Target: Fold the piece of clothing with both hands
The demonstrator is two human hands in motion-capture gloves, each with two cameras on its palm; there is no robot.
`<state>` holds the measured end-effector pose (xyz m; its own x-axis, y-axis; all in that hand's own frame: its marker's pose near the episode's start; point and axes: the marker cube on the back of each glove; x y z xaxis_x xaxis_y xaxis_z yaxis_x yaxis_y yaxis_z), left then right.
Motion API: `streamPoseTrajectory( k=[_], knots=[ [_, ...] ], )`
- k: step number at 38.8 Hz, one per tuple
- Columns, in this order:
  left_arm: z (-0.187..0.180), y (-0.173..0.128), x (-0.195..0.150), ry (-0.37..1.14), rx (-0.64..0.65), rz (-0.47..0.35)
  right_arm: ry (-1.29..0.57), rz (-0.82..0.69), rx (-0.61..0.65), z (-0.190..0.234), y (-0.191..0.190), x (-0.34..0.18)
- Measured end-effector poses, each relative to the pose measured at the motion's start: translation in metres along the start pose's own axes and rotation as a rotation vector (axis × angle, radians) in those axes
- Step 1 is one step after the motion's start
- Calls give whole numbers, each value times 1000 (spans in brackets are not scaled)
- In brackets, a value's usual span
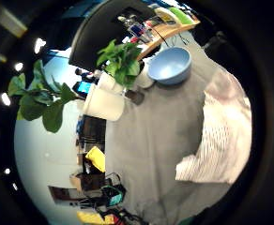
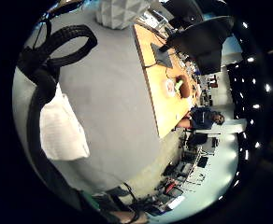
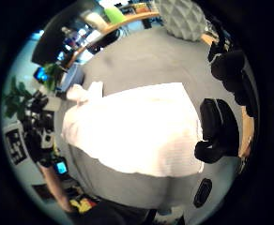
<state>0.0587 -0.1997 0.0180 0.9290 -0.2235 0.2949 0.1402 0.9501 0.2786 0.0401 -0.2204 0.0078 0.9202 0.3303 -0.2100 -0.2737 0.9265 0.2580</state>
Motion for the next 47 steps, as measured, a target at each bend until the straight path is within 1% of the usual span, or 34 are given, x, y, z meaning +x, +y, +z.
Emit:
streamPoseTrajectory(
  k=[3,7,10,13,15,16,20,23,25,29,33,35,39,41,43,45,47],
  knots=[
    [6,18,5,119,-82,39,-47,33,-113,14,7,6],
    [31,39,17,279,-219,64,-131,113,-254,50,17,8],
    [51,51,21,295,-326,52,-146,155,-327,66,31,7],
    [77,61,23,262,-401,27,-141,209,-382,55,74,2],
    [93,66,24,249,-436,20,-139,241,-398,46,100,-1],
    [99,68,24,249,-444,16,-139,255,-397,46,107,-3],
    [109,72,23,261,-465,-1,-160,318,-374,55,115,-11],
    [105,74,19,268,-534,-21,-196,331,-389,55,118,-21],
    [100,73,16,282,-553,-30,-212,325,-392,54,118,-27],
    [86,69,7,305,-538,-22,-207,359,-376,51,117,-32],
    [62,52,-25,267,-376,-59,-183,385,-252,44,100,-30],
    [48,48,-44,253,-327,-85,-205,354,-288,36,96,-32],
    [29,52,-73,276,-332,-123,-302,339,-462,12,93,-36],
    [23,51,-82,291,-295,-118,-339,348,-476,11,76,-38],
    [20,48,-91,289,-246,-125,-375,347,-416,22,40,-43],
    [17,50,-103,271,-215,-163,-430,322,-343,17,10,-58],
    [16,53,-116,242,-187,-214,-486,276,-300,-2,-4,-81]
  ],
)
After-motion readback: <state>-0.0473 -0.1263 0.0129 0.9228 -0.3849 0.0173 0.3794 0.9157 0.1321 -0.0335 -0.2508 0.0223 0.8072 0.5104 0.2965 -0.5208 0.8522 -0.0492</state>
